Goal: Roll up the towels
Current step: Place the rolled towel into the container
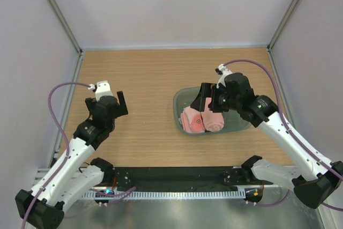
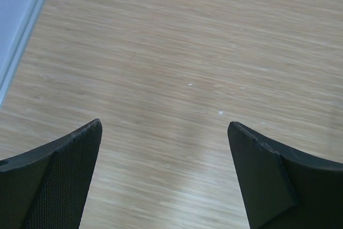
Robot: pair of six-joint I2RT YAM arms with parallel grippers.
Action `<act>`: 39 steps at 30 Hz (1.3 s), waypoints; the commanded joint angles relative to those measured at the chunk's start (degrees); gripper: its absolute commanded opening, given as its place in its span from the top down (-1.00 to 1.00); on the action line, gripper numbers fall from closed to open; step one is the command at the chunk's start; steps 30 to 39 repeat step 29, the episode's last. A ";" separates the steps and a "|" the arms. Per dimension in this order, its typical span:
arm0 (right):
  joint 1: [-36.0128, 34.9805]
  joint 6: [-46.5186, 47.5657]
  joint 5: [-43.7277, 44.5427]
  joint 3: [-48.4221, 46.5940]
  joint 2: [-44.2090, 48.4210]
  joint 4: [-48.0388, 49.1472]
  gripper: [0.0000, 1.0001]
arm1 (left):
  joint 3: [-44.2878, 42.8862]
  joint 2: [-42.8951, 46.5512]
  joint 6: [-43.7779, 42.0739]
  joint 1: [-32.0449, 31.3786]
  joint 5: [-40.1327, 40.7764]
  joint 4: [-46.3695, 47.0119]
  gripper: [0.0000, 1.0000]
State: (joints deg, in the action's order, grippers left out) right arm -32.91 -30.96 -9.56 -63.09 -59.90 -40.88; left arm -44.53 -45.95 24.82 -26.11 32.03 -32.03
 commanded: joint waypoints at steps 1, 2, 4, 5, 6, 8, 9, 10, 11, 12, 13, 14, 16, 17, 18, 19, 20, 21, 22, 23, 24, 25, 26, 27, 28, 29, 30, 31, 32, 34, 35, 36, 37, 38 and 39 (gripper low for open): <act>-0.40 -0.51 -0.64 -0.02 1.45 6.25 -1.00 | 8.30 2.79 -7.56 0.36 12.89 16.41 -1.00; -0.32 -0.24 -0.28 0.25 1.71 6.43 -0.99 | 11.45 3.76 -9.07 0.70 11.23 20.30 -1.00; -0.32 -0.15 -0.11 0.34 1.89 6.95 -0.99 | 19.37 7.01 -11.44 1.76 7.53 30.29 -1.00; -0.40 -0.07 -0.19 0.34 1.89 6.87 -0.99 | 21.40 8.24 -11.98 3.50 6.04 33.58 -1.00; -0.40 0.02 -0.28 0.34 1.80 6.96 -0.99 | 25.77 9.64 -13.47 4.56 4.11 36.57 -1.00; -0.41 0.11 -0.46 0.42 1.63 7.22 -0.99 | 30.36 12.20 -15.85 6.59 0.31 47.90 -1.00; -0.40 0.02 -0.72 0.60 1.37 7.48 -0.99 | 33.34 11.94 -15.24 8.86 0.40 51.51 -1.00; -0.40 -0.06 -1.16 0.86 1.28 8.36 -1.00 | 33.20 9.85 -14.02 10.62 0.05 51.63 -1.00; -0.32 -0.24 -1.33 1.04 1.28 8.80 -0.99 | 32.67 8.18 -13.92 12.29 -3.26 51.89 -0.99; -0.40 -0.41 -1.51 1.04 1.28 9.06 -0.99 | 32.32 6.51 -14.01 14.48 -4.33 52.42 -0.99; -0.32 -0.50 -1.60 1.04 1.19 9.50 -0.99 | 31.88 4.40 -13.83 15.46 -4.61 53.21 -0.99; -0.32 -0.59 -1.51 0.95 1.28 9.59 -0.99 | 31.79 0.99 -12.44 16.34 -5.83 55.65 -0.99; -0.49 -0.51 -0.73 0.60 1.36 9.07 -0.99 | 31.53 -2.90 -11.11 20.21 -8.55 58.64 -1.00; -0.41 -0.24 0.06 0.25 1.28 8.63 -1.00 | 31.26 -7.52 -9.89 21.52 -10.65 59.71 -0.99; -0.32 0.11 0.33 0.07 1.36 8.19 -0.99 | 31.09 -9.75 -8.14 22.49 -11.80 62.41 -0.99; -0.32 0.72 0.68 -0.36 1.45 7.41 -1.00 | 30.91 -11.86 -6.90 23.55 -11.90 63.66 -0.98; -0.32 0.99 1.47 -0.63 1.63 6.96 -0.99 | 30.48 -16.05 -5.84 23.73 -12.25 64.80 -0.99; -0.40 1.25 1.74 -0.72 1.80 6.35 -0.99 | 30.38 -18.18 -6.27 23.74 -13.65 68.90 -0.97; -0.32 1.34 2.09 -0.98 1.98 5.99 -1.00 | 29.60 -20.21 -6.71 23.74 -13.66 68.25 -0.93; -0.40 1.69 2.61 -1.16 2.15 5.56 -0.99 | 27.24 -21.27 -7.50 23.82 -15.14 67.37 -0.92; -0.40 1.87 2.97 -1.42 2.24 5.20 -1.00 | 27.05 -24.50 -8.64 23.74 -15.77 69.36 -0.90; -0.40 2.30 3.06 -1.77 2.16 4.24 -1.00 | 26.70 -25.93 -10.04 23.74 -15.34 73.74 -0.91; -0.32 2.57 3.41 -2.12 2.07 3.80 -0.99 | 26.17 -27.33 -11.01 23.74 -14.90 74.48 -0.92; -0.32 2.75 4.28 -2.21 1.89 3.36 -0.99 | 23.64 -29.78 -11.80 23.74 -13.85 73.61 -0.93; -0.32 3.18 4.90 -2.56 1.80 2.22 -0.99 | 22.66 -32.33 -13.64 23.91 -12.79 74.30 -0.93; -0.32 3.53 4.90 -2.74 1.80 2.21 -1.00 | 22.65 -32.36 -14.79 24.00 -12.87 76.57 -0.94; -0.32 3.53 4.90 -2.74 1.80 2.21 -1.00 | 22.65 -32.36 -14.79 24.00 -12.87 76.57 -0.94; -0.32 3.53 4.90 -2.74 1.80 2.21 -1.00 | 22.65 -32.36 -14.79 24.00 -12.87 76.57 -0.94; -0.32 3.53 4.90 -2.74 1.80 2.21 -1.00 | 22.65 -32.36 -14.79 24.00 -12.87 76.57 -0.94; -0.32 3.53 4.90 -2.74 1.80 2.21 -1.00 | 22.65 -32.36 -14.79 24.00 -12.87 76.57 -0.94; -0.32 3.53 4.90 -2.74 1.80 2.21 -1.00 | 22.65 -32.36 -14.79 24.00 -12.87 76.57 -0.94; -0.32 3.53 4.90 -2.74 1.80 2.21 -1.00 | 22.65 -32.36 -14.79 24.00 -12.87 76.57 -0.94; -0.32 3.53 4.90 -2.74 1.80 2.21 -1.00 | 22.65 -32.36 -14.79 24.00 -12.87 76.57 -0.94; -0.32 3.53 4.90 -2.74 1.80 2.21 -1.00 | 22.65 -32.36 -14.79 24.00 -12.87 76.57 -0.94; -0.32 3.53 4.90 -2.74 1.80 2.21 -1.00 | 22.65 -32.36 -14.79 24.00 -12.87 76.57 -0.94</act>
